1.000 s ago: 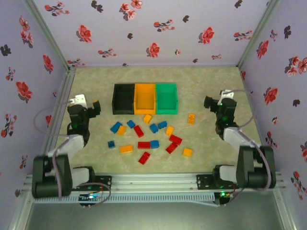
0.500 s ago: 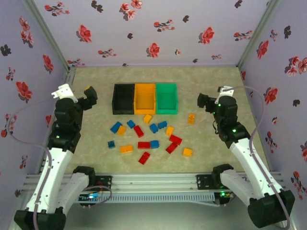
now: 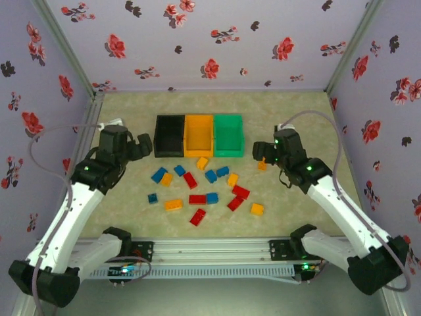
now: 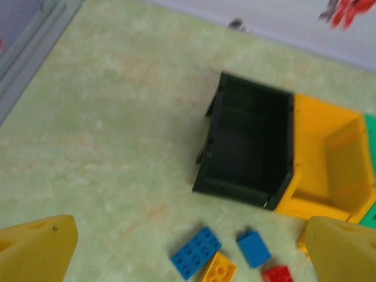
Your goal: Sort the legos into containers by color
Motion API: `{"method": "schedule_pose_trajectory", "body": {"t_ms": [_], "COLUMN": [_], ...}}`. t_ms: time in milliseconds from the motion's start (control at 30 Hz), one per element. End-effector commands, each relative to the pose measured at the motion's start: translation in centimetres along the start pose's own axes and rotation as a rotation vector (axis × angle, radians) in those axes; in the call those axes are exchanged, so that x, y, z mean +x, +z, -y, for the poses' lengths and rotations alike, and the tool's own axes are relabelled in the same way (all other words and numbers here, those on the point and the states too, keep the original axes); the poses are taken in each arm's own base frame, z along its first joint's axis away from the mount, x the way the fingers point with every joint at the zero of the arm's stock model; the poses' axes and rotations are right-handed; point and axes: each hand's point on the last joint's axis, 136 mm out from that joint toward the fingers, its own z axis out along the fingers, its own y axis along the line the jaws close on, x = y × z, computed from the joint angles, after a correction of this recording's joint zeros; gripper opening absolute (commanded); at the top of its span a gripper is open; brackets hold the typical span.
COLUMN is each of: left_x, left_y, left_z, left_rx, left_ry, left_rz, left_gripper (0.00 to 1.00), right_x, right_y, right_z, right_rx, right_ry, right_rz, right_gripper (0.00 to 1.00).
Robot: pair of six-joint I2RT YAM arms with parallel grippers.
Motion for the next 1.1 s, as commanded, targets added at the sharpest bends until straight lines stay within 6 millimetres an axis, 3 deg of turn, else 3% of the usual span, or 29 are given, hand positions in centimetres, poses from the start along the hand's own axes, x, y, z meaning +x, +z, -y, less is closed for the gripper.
{"method": "schedule_pose_trajectory", "body": {"t_ms": [0, 267, 567, 800, 1067], "left_x": [4.1, 11.5, 18.3, 20.8, 21.8], "left_y": [0.9, 4.6, 6.8, 8.3, 10.0], "left_z": [-1.2, 0.0, 2.3, 3.4, 4.5], "left_rx": [-0.073, -0.049, -0.035, -0.030, -0.005], "left_ry": [-0.001, 0.023, 0.131, 0.158, 0.187], "left_rz": [-0.160, -0.424, -0.628, -0.691, -0.710], "left_gripper": [1.00, 0.97, 0.92, 0.92, 0.90], "right_x": [0.0, 1.2, 2.4, 2.3, 2.5], "right_y": [0.4, 2.6, 2.6, 2.2, 2.3], "right_z": [0.1, -0.8, -0.1, 0.2, 0.5], "right_rx": [0.058, 0.060, 0.089, 0.103, 0.118], "right_ry": [0.024, 0.037, 0.030, 0.023, 0.016], "right_rz": [-0.020, -0.069, -0.099, -0.092, -0.095], "right_gripper": [0.88, 0.86, 0.86, 0.86, 0.86]}}
